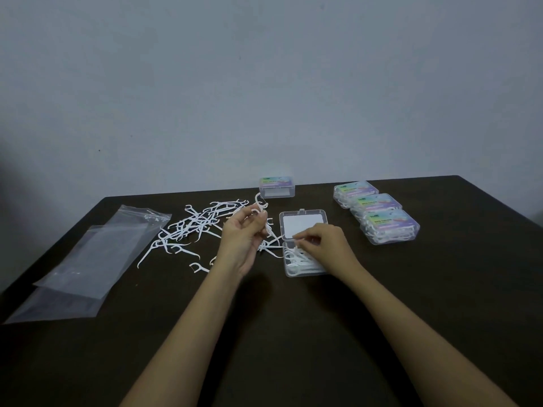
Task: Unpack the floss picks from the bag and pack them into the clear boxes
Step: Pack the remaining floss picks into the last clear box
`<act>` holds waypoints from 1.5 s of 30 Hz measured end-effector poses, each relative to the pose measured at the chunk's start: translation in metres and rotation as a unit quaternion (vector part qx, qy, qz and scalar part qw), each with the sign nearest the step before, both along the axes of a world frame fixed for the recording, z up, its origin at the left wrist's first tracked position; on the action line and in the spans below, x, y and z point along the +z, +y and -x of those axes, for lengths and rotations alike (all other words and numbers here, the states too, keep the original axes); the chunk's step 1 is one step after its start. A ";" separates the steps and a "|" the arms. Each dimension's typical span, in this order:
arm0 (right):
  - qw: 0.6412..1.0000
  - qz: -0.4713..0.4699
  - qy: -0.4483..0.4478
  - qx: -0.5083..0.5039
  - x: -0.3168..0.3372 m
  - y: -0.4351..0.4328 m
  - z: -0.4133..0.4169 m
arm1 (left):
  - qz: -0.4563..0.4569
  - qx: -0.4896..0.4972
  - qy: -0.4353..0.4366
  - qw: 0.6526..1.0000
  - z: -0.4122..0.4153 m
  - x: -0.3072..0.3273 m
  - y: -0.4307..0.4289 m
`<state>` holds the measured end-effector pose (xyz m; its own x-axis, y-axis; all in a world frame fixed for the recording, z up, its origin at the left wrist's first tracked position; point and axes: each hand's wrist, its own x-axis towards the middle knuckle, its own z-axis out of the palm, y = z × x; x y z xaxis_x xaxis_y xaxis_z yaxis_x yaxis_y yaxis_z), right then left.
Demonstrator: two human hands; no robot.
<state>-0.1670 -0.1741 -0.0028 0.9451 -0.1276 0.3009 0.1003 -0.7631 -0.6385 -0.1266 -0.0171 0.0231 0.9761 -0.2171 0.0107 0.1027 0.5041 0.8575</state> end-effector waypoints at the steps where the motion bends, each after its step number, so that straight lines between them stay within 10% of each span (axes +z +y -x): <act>1: 0.999 -0.046 -0.009 -0.002 0.001 0.001 0.000 | -0.002 0.004 -0.003 1.000 0.000 -0.001 -0.002; 7: 0.988 -0.147 -0.031 -0.021 0.009 -0.004 0.003 | -0.007 0.026 -0.035 0.999 0.007 -0.004 -0.010; 11: 0.982 -0.178 -0.035 -0.047 0.015 -0.017 0.004 | -0.179 0.043 -0.171 0.968 0.012 -0.009 -0.019; 18: 0.983 -0.173 -0.020 -0.056 0.016 -0.026 0.004 | -0.448 0.014 -0.424 0.787 0.012 -0.014 -0.031; 24: 0.987 -0.154 -0.003 -0.054 0.015 -0.026 0.005 | -0.584 -0.004 -0.458 0.670 0.012 -0.020 -0.041; 36: 0.996 0.028 0.020 -0.087 0.014 -0.018 0.006 | -0.532 0.089 -0.351 0.766 -0.003 -0.005 -0.007; 45: 0.988 0.138 0.027 0.059 0.028 0.053 -0.020 | -0.649 0.266 -0.244 0.669 -0.056 -0.021 0.078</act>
